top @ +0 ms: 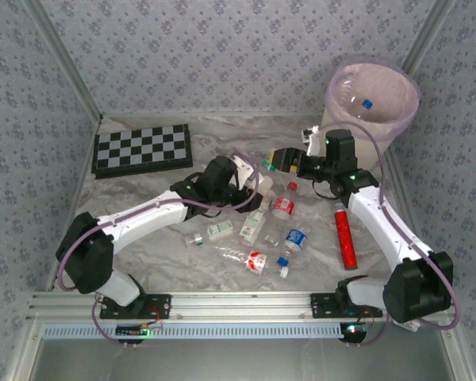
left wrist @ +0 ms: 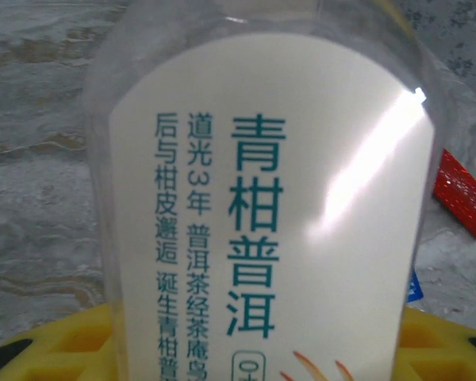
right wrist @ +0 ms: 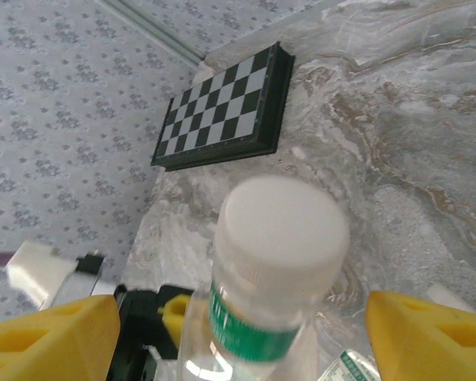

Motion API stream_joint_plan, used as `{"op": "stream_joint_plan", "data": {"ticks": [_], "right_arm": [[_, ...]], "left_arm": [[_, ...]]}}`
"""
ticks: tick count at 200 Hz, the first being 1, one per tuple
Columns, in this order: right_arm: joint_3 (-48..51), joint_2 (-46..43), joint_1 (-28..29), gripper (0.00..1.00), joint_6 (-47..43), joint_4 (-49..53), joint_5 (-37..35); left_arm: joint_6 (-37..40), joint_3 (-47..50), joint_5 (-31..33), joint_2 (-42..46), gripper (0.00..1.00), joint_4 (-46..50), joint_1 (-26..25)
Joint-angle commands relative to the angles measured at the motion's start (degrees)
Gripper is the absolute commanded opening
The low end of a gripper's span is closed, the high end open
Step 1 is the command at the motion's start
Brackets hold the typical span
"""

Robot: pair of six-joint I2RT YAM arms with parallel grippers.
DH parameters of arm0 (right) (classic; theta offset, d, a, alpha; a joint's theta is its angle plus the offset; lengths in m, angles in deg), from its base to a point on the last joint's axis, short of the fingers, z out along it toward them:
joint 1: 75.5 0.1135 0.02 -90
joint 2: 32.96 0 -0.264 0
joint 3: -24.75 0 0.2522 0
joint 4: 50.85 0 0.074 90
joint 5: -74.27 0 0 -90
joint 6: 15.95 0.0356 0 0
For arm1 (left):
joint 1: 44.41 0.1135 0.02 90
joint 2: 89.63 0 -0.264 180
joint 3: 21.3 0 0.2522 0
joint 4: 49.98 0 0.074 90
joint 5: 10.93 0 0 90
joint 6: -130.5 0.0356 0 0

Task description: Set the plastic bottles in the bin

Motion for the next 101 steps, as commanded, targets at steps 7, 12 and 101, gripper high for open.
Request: {"op": "stream_joint_plan", "data": {"ticks": [7,12,101], "right_arm": [[-1.81,1.3,-0.11,0.81,-0.98,-0.29,-3.88],[-1.95,1.56,-0.19,0.8,-0.93,-0.33,-3.89],[-4.03,5.01,2.88,0.55,-0.3,-1.14,-2.66]], "left_arm": [[-0.31,-2.52,-2.0,-0.22,0.52,-2.74,-0.79],[-0.29,-2.58,-2.0,-0.23,0.52,-2.84,-0.94],[-1.01,-2.06,-2.05,0.1,0.52,-5.3,-1.02]]}}
